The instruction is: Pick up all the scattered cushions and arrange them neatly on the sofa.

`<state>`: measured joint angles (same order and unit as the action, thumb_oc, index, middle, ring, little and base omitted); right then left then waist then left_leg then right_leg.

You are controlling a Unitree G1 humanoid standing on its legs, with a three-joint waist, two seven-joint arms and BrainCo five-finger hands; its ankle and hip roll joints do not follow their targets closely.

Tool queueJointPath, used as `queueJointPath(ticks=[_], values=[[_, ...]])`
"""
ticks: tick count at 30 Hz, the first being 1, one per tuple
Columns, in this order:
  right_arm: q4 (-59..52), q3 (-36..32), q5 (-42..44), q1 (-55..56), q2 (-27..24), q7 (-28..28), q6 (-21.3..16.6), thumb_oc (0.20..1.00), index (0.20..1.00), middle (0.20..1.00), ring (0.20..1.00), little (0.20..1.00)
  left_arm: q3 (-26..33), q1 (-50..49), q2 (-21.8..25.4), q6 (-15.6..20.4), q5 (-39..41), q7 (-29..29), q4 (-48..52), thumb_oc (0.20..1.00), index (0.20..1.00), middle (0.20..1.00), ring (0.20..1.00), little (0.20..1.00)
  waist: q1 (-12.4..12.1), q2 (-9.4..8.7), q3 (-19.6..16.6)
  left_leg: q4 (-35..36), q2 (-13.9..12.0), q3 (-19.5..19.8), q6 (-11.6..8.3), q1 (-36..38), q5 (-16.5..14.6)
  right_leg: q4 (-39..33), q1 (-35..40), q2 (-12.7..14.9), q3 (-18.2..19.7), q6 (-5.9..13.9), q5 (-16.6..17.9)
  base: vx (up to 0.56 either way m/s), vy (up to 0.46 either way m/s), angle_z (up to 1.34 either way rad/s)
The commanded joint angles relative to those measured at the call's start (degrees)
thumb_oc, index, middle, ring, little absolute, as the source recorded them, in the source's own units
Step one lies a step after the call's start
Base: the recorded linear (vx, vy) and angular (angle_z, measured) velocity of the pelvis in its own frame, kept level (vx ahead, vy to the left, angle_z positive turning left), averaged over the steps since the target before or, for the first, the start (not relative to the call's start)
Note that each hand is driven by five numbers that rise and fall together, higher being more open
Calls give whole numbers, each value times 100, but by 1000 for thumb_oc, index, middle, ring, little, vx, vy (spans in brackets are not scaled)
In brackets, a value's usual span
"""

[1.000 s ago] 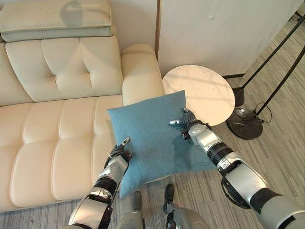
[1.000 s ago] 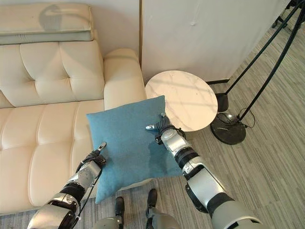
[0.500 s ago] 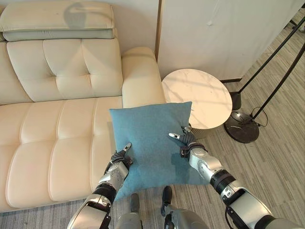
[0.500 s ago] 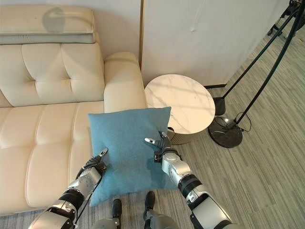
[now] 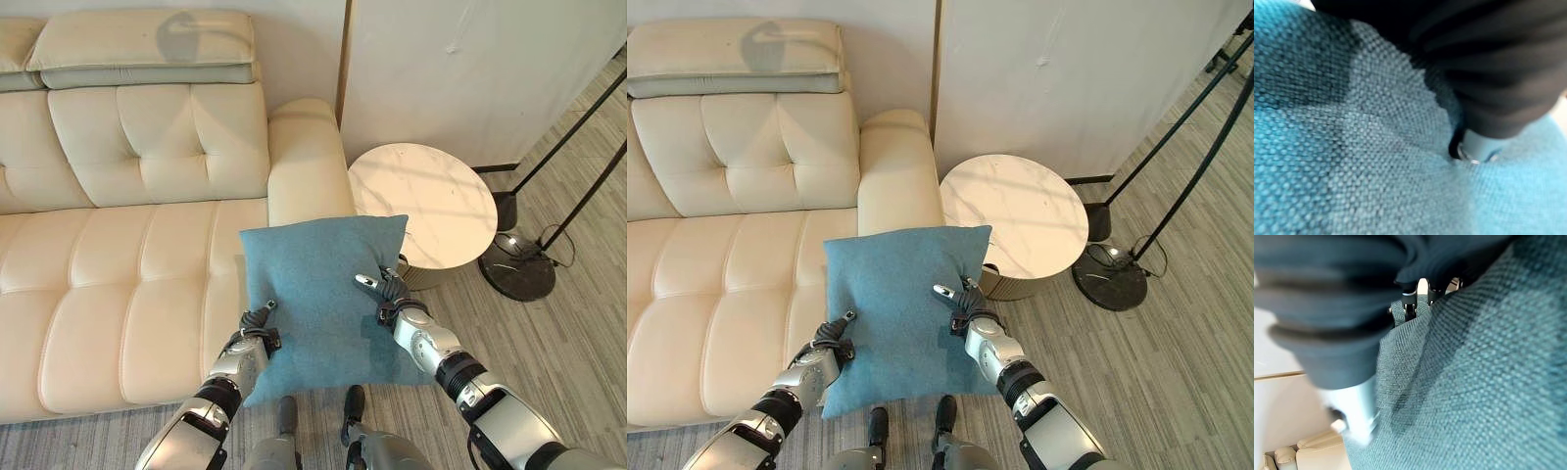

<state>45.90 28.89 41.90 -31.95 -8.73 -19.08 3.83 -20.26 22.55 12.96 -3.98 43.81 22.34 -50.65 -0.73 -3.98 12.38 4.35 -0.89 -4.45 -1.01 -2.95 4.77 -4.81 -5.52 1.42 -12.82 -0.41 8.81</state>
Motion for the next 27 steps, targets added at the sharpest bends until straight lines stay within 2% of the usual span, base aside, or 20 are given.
queueJointPath(ticks=[1, 9, 23, 25, 26, 27], values=[[-86, 883, -582, -341, 1134, 642, 278, 200, 200, 200, 200, 200, -745, 632, -860, -24, -373, -442, -65, 200, 200, 200, 200, 200, -192, -23, 297, 65, 36, 65, -252, -263, -162, -19, 480, 137, 85, 422, -1056, 0, 0, 0], [-228, 899, -1319, -377, 1062, 424, 217, 200, 200, 200, 200, 200, -884, 649, -676, -80, -1234, -226, 102, 200, 200, 200, 200, 200, -211, -63, 357, 65, 62, 113, -227, -317, -167, -19, 443, 168, 36, 456, -1021, -8, 13, 9], [-430, 879, -1645, -381, 1160, 160, 254, 200, 200, 200, 200, 200, -678, 307, -680, 239, -888, 256, 711, 200, 200, 200, 200, 200, -386, -174, 383, 65, 158, 136, -85, -346, -241, -19, 345, 243, 123, 549, -852, -22, 42, 0], [-485, 841, -1639, -535, 1150, 108, 258, 200, 200, 200, 200, 200, -600, 269, -702, 318, -793, 345, 764, 200, 200, 200, 200, 200, -423, -149, 401, 65, 156, 34, -78, -396, -224, -19, 216, 262, 207, 600, -718, -153, 101, -4], [-530, 808, -1649, -571, 1145, 83, 273, 200, 200, 200, 200, 200, -537, 242, -647, 379, -735, 380, 808, 200, 200, 200, 200, 200, -423, -74, 428, 65, 103, 10, -15, -405, -173, 492, 86, 248, 506, 587, -915, -89, 39, -13], [-530, 808, -1649, -571, 1146, 83, 273, 200, 200, 200, 200, 200, -537, 242, -647, 379, -735, 380, 809, 200, 200, 200, 200, 200, -429, -76, 429, 65, 104, 4, -15, -404, -174, 506, 78, 249, 512, 588, -922, -135, 50, -21]])
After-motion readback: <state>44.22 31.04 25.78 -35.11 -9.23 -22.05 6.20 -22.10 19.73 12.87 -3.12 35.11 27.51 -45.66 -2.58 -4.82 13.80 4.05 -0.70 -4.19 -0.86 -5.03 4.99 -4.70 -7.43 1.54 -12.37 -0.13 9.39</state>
